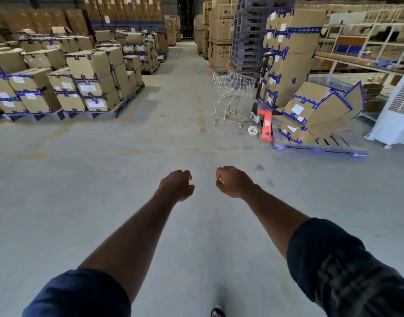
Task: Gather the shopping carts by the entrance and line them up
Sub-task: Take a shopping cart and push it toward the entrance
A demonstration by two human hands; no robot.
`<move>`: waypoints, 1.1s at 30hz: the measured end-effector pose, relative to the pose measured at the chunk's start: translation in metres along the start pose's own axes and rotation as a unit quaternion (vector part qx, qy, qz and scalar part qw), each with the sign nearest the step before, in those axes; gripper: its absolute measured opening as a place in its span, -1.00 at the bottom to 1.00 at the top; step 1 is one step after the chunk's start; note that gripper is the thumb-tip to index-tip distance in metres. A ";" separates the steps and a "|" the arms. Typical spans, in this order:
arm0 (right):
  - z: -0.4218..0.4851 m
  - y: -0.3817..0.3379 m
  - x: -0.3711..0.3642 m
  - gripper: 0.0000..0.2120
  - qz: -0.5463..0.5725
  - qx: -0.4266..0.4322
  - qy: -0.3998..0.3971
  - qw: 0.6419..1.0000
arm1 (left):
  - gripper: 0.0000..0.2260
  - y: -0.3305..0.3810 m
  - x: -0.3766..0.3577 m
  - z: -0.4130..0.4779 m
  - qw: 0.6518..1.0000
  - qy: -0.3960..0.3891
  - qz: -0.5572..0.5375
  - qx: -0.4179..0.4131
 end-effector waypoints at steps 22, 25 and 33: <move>0.310 0.099 -0.142 -0.70 0.066 -0.064 -0.173 0.981 | -0.50 -0.113 -0.084 0.293 0.980 -0.160 -0.074 0.096; 0.375 0.105 -0.152 -0.80 0.083 -0.072 -0.164 0.980 | -0.49 -0.143 -0.083 0.353 0.978 -0.167 -0.082 0.091; 0.579 0.099 -0.165 -0.88 0.146 -0.140 -0.124 0.971 | -0.83 -0.257 -0.024 0.529 0.981 -0.113 -0.140 0.074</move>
Point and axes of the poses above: each hand's wrist, its own z-axis towards the middle knuckle, its own x-axis out of the back of the hand, y = z × x, the point moved 8 cm from there along z, towards the middle knuckle, and after that the axes turned 13 degrees about -y, right-handed, at the moved point
